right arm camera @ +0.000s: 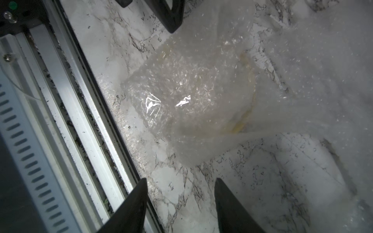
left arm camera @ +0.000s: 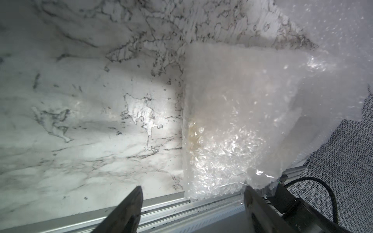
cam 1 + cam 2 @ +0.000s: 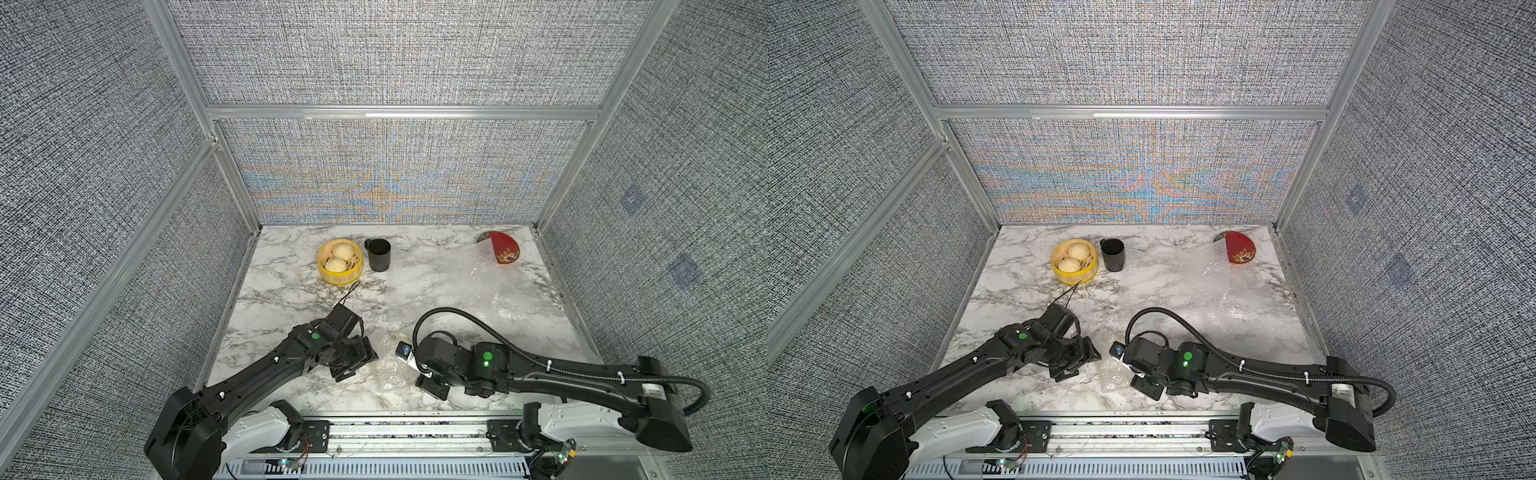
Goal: Unpack dinner plates from bubble wrap
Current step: Move the bubble wrap to the center of the board.
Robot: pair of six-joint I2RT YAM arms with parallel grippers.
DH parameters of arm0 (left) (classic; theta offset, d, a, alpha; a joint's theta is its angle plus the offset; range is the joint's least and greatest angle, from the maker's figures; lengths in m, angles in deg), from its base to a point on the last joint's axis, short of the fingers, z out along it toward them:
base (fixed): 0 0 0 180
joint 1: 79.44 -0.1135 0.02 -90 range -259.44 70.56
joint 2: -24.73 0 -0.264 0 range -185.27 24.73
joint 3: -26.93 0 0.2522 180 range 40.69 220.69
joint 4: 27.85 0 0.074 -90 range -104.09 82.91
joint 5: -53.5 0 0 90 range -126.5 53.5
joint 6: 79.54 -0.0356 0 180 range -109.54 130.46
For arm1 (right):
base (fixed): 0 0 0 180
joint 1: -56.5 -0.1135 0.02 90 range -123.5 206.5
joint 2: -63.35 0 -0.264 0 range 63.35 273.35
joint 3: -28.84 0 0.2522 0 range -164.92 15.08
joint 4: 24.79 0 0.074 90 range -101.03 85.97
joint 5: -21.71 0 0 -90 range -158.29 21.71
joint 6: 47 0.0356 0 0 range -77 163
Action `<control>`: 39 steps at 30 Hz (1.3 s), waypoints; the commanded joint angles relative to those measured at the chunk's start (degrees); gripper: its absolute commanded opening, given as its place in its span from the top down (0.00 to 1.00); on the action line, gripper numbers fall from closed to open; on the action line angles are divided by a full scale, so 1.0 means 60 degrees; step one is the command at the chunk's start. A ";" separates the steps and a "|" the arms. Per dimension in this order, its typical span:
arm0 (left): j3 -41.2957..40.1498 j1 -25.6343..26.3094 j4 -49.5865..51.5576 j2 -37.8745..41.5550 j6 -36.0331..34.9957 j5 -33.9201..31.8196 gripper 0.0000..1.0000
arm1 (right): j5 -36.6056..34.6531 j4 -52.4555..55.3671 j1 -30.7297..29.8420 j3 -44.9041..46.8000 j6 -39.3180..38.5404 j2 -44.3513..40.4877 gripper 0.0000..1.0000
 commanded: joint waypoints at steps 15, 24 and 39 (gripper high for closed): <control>0.0233 0.0020 -0.1368 -0.1859 -0.0301 0.0316 0.22 | 0.0325 -0.0616 -0.0074 -0.0225 -0.0217 0.1437 0.50; 0.0372 0.0077 -0.1402 -0.2544 -0.0538 0.0319 0.22 | -0.0533 -0.0412 0.0009 -0.0469 0.0053 0.2312 0.60; 0.1149 0.0605 -0.1184 -0.3869 -0.0867 0.0050 0.22 | -0.0678 0.0130 0.1616 0.0024 0.1091 0.1173 1.00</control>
